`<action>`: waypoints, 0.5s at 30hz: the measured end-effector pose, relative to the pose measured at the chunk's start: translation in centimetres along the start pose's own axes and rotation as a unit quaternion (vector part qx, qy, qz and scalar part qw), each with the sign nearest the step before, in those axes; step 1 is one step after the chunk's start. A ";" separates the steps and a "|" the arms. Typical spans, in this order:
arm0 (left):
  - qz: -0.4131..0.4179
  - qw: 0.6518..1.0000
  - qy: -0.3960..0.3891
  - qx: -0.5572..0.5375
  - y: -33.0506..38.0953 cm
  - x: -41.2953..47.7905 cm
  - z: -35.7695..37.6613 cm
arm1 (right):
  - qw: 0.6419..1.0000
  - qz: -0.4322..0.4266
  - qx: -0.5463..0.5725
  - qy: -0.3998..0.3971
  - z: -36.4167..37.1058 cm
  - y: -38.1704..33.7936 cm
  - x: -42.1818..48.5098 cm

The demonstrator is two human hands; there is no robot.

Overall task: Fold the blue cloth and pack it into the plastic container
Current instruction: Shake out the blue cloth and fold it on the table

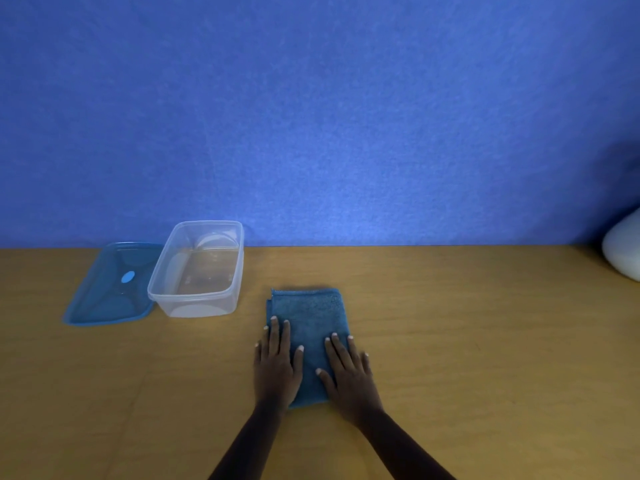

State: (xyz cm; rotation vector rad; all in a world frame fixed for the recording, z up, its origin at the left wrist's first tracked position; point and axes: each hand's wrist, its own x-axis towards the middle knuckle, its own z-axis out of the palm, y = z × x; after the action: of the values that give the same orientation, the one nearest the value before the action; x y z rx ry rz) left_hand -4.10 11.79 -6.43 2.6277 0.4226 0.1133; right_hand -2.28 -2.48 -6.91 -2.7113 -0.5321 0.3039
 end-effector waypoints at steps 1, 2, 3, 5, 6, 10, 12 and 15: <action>-0.024 1.000 0.014 -0.013 0.2 -0.2 -0.1 | 1.000 0.000 0.012 -0.003 -0.1 0.1 0.0; -0.048 0.998 0.029 -0.022 0.4 -0.3 -0.2 | 0.999 0.002 0.033 0.000 -0.3 0.1 0.0; -0.067 0.997 0.045 -0.020 0.6 -0.3 -0.3 | 0.998 0.009 0.064 0.012 -0.6 0.2 -0.1; -0.078 0.995 0.064 0.002 0.7 -0.2 -0.6 | 0.986 0.047 0.152 0.058 -1.3 0.1 -0.2; -0.080 0.995 0.062 0.003 0.7 0.0 -0.7 | 0.975 0.074 0.192 0.083 -1.6 0.1 -0.1; -0.160 0.983 0.039 -0.080 1.2 0.6 -1.3 | 0.937 0.166 0.296 0.082 -2.7 0.2 0.6; -0.207 0.969 0.045 -0.124 1.6 0.9 -1.5 | 0.936 0.176 0.301 0.058 -3.2 0.3 1.1; -0.228 0.958 0.036 -0.167 1.8 1.4 -1.6 | 0.930 0.177 0.317 0.051 -3.8 0.7 1.3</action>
State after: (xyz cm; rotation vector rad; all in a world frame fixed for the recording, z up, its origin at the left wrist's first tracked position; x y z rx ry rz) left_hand -2.54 11.42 -4.21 2.1404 0.9355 0.1172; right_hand 0.16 -3.66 -3.91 -2.1504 0.0925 0.3497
